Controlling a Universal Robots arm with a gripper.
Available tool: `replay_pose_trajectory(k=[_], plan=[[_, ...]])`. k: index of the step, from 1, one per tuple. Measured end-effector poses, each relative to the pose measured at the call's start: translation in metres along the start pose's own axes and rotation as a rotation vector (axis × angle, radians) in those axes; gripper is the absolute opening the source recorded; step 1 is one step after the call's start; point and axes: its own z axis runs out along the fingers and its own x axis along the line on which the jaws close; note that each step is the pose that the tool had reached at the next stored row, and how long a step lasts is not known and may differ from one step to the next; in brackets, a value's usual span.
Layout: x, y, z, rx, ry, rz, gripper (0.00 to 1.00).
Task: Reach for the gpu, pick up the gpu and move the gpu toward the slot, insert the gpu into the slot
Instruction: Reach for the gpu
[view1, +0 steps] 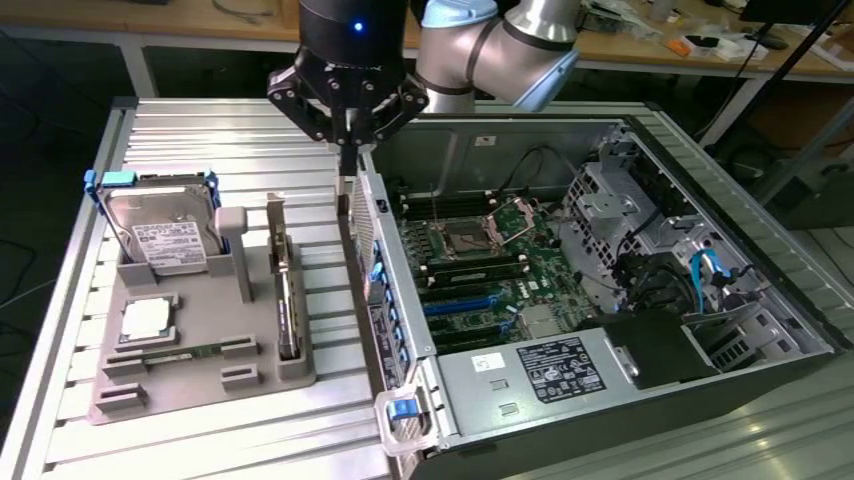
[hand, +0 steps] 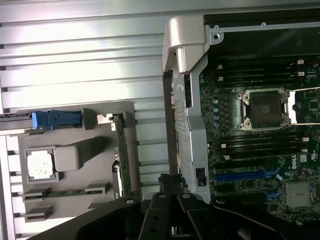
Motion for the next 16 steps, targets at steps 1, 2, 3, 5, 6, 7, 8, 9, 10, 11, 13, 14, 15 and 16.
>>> replay_pose_trajectory(k=[1,2,3,5,6,7,8,9,10,11,13,14,15,16], plan=[[0.002,-0.0002,-0.0001,0.0,0.0,0.0,0.11],[0.005,-0.0004,-0.0002,0.0001,0.0001,0.0,0.11],[0.007,-0.0006,-0.0003,0.0001,0.0001,0.0,0.11],[0.012,-0.0009,-0.0004,0.0001,0.0,0.0,0.11],[0.015,-0.0011,-0.0005,0.0001,0.0001,0.0,0.11],[0.018,-0.0014,-0.0005,0.0001,0.0,0.0,0.11],[0.02,-0.0015,-0.0006,0.0,0.0,0.0,0.11],[0.023,-0.0018,-0.0006,0.0,-0.0001,0.0,0.11],[0.026,-0.002,-0.0007,0.0,0.0,0.0,0.11],[0.029,-0.0021,-0.0009,0.0001,0.0001,0.0,0.11],[0.034,-0.0026,-0.001,0.0001,0.0001,0.0,0.11],[0.037,-0.0028,-0.0011,0.0001,0.0001,0.0,0.11],[0.04,-0.003,-0.0011,0.0001,0.0,0.0,0.11],[0.043,-0.0032,-0.0012,0.0001,0.0,0.0,0.11]])
